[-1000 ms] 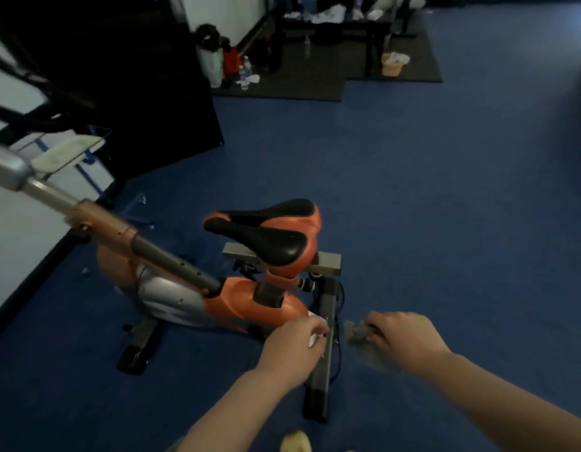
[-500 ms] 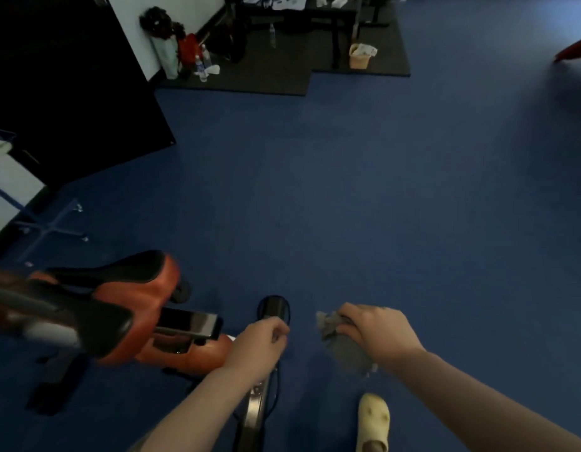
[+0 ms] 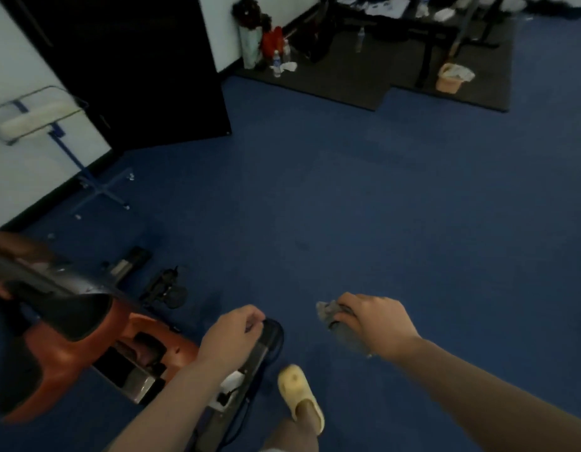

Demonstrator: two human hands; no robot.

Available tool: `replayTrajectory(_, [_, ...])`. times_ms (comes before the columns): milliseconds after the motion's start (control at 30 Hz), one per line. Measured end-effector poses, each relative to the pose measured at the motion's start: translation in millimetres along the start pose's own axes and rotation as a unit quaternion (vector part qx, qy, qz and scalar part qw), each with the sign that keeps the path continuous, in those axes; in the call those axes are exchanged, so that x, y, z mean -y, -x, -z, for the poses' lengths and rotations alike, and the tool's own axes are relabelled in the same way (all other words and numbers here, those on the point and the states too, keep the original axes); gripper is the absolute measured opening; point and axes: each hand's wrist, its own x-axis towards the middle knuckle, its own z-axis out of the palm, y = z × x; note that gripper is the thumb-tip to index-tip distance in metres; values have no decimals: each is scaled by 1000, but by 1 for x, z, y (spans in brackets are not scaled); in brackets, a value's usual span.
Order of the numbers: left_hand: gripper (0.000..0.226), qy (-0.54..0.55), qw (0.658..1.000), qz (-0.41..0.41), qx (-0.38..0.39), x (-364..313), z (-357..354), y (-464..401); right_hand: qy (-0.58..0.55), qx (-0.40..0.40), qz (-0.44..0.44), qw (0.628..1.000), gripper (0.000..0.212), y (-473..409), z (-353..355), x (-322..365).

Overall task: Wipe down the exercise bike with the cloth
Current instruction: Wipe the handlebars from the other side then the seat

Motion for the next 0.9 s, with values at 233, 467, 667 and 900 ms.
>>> replayTrajectory(233, [16,-29,999,10,-40,-26,42,-91,40,4,69,997,28,-123,50,-14])
replayTrajectory(467, [20,-37,996,13,-79,-65,95,-172,45,-31,87,995,29,-233,99,-47])
replayTrajectory(667, [15,20,978,127,-167,-51,130,-235,56,6,173,983,29,-355,115,-55])
replayTrajectory(900, [14,94,944,226,-222,-68,148,-295,75,18,311,947,24,-485,155,-53])
